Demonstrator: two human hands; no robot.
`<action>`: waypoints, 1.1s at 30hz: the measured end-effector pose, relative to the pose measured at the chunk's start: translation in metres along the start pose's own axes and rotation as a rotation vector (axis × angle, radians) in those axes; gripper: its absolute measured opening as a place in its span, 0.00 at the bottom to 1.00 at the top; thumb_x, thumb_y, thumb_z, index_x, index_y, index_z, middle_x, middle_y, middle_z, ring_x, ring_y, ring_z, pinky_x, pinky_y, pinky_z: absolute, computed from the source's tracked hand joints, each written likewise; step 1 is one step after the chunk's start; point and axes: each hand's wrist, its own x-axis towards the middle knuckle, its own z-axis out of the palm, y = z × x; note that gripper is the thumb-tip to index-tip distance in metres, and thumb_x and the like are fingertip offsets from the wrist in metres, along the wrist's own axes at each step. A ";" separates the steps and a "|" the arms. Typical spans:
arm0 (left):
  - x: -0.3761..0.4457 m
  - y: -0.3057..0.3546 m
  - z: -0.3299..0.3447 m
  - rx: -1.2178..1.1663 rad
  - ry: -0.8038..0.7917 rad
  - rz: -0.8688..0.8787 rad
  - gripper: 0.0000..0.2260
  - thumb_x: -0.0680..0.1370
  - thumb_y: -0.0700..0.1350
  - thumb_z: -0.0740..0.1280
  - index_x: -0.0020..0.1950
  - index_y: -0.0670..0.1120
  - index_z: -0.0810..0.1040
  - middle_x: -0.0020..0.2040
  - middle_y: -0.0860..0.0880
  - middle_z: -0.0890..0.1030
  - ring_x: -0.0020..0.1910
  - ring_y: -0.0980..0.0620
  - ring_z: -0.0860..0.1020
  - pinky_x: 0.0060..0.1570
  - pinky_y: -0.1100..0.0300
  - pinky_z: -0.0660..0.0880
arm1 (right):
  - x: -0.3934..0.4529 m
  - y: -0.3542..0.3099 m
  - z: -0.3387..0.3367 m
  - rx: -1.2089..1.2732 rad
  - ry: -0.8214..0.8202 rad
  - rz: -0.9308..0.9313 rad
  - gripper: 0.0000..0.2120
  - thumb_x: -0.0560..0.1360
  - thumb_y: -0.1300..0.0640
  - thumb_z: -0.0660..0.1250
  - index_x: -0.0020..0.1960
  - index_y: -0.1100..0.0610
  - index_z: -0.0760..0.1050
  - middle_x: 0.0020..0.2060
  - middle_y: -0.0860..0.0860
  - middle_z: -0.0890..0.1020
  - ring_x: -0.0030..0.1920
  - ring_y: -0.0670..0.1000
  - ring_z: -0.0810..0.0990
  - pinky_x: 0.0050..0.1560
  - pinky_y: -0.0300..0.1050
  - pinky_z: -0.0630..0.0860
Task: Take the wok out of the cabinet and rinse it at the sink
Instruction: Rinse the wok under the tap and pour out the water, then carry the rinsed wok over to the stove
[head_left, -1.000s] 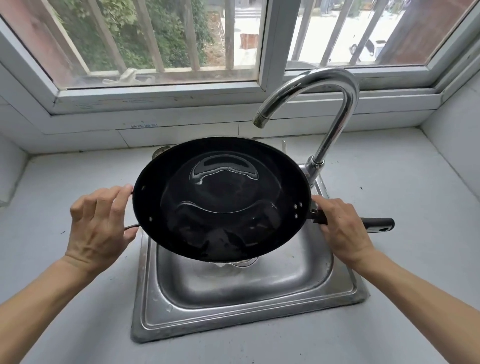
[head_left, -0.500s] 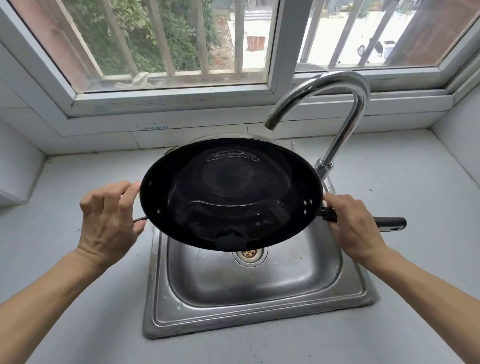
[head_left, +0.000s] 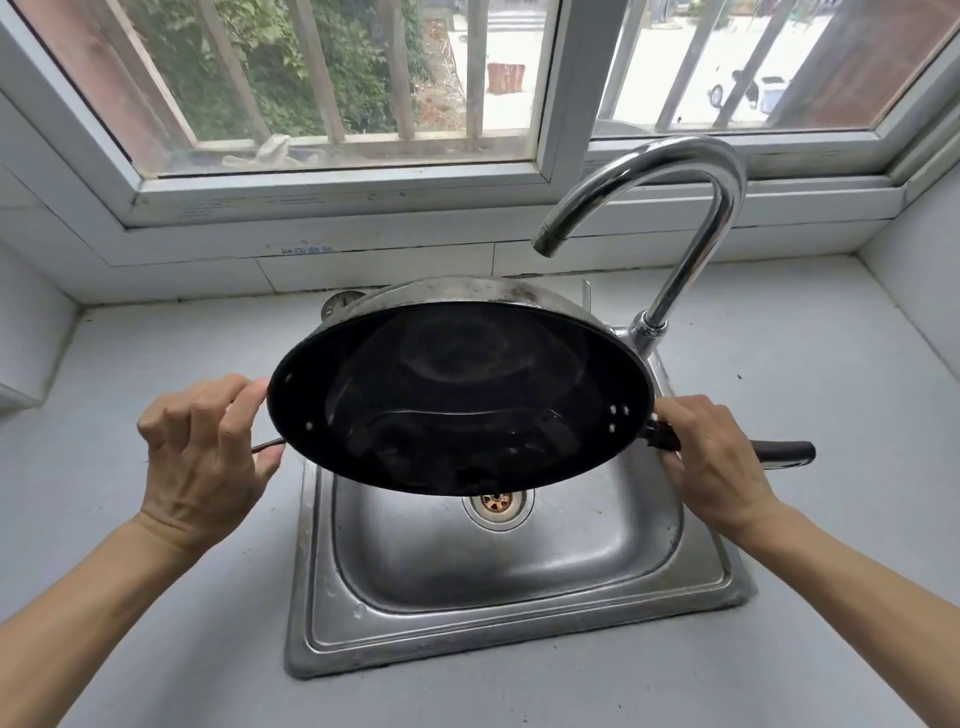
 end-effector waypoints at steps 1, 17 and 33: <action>-0.001 0.000 -0.001 -0.001 -0.005 0.002 0.34 0.65 0.44 0.73 0.68 0.39 0.65 0.59 0.40 0.70 0.55 0.37 0.68 0.50 0.45 0.60 | 0.000 -0.001 -0.001 0.000 -0.008 0.001 0.26 0.67 0.71 0.64 0.63 0.58 0.65 0.45 0.58 0.79 0.42 0.59 0.73 0.38 0.53 0.69; 0.014 -0.018 -0.068 -0.284 -0.377 -0.003 0.47 0.49 0.42 0.84 0.65 0.37 0.72 0.59 0.39 0.77 0.57 0.36 0.74 0.55 0.47 0.65 | 0.008 -0.023 -0.060 0.021 -0.161 -0.016 0.21 0.66 0.73 0.73 0.57 0.62 0.76 0.49 0.56 0.80 0.47 0.57 0.78 0.44 0.51 0.75; 0.031 -0.041 -0.117 -0.538 -0.519 0.066 0.37 0.49 0.51 0.82 0.54 0.49 0.71 0.56 0.51 0.78 0.55 0.44 0.76 0.51 0.50 0.70 | 0.007 -0.064 -0.153 -0.140 -0.269 0.016 0.19 0.68 0.69 0.73 0.55 0.58 0.75 0.47 0.53 0.79 0.45 0.56 0.77 0.43 0.51 0.77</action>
